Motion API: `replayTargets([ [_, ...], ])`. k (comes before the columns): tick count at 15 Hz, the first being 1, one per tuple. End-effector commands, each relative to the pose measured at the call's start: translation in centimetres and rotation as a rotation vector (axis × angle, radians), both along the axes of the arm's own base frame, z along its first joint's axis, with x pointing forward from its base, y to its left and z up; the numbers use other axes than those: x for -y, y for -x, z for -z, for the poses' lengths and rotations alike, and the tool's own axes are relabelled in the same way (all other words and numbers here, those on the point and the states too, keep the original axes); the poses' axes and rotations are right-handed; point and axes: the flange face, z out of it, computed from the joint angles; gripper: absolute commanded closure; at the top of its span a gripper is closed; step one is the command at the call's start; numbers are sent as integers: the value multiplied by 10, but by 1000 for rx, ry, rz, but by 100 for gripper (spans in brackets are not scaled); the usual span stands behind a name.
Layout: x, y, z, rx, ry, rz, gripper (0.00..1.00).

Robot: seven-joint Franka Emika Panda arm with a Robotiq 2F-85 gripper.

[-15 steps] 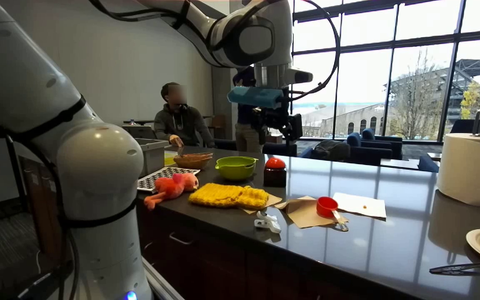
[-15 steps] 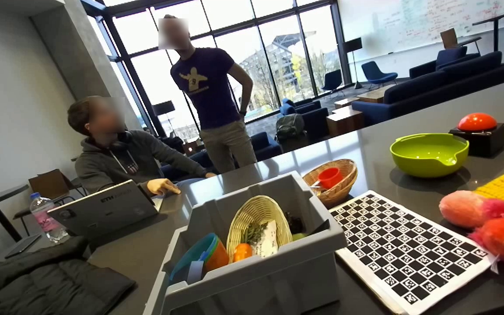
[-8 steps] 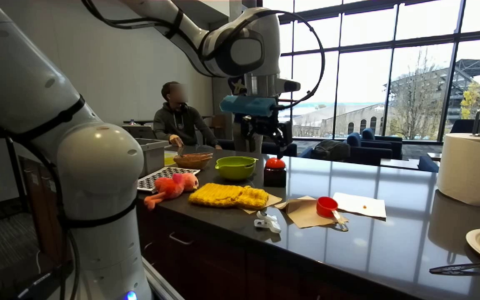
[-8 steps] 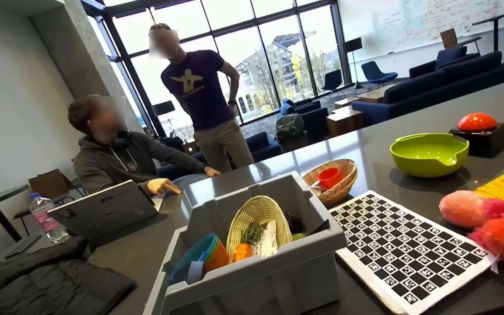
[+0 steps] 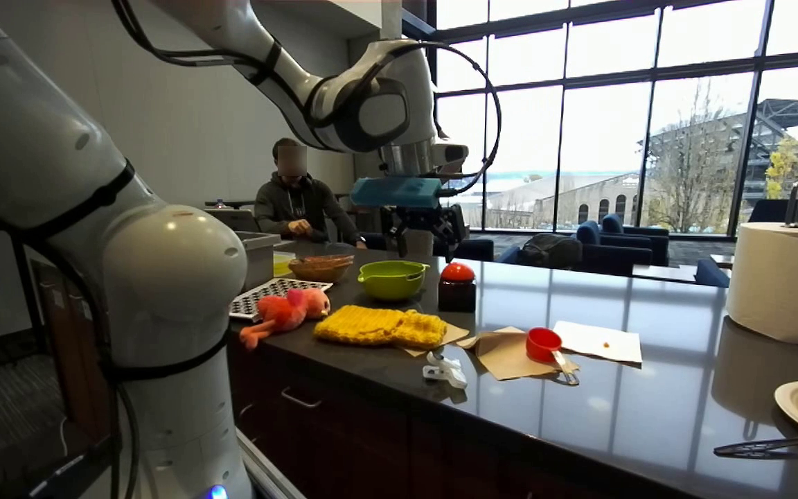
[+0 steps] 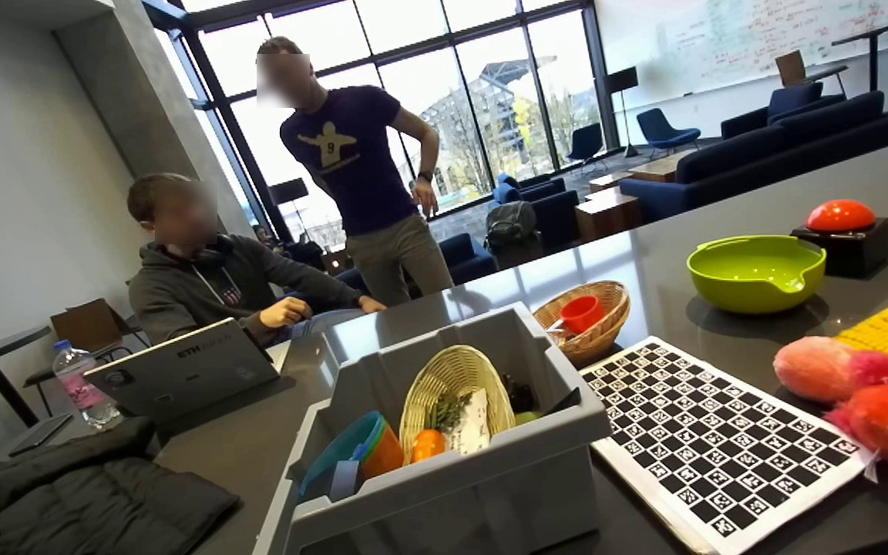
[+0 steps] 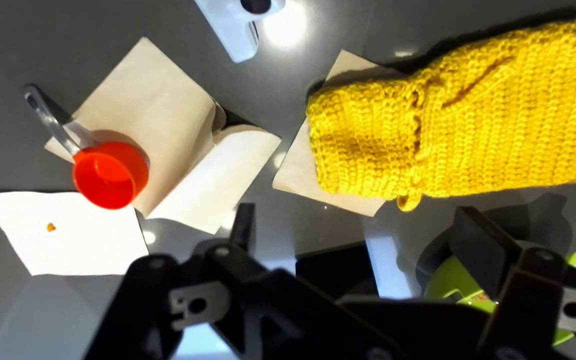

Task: Fold the yellow cloth in half from right to left

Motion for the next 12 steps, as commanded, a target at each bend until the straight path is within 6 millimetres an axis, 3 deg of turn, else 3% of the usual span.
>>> replayTargets([
  [1, -16, -13, 6, 38, -15, -18, 0],
  [3, -27, -16, 13, 22, -25, -45, 0],
  [4, -20, -11, 6, 22, -14, -33, 0],
  [12, -30, -14, 20, -56, 2, -72, 0],
])
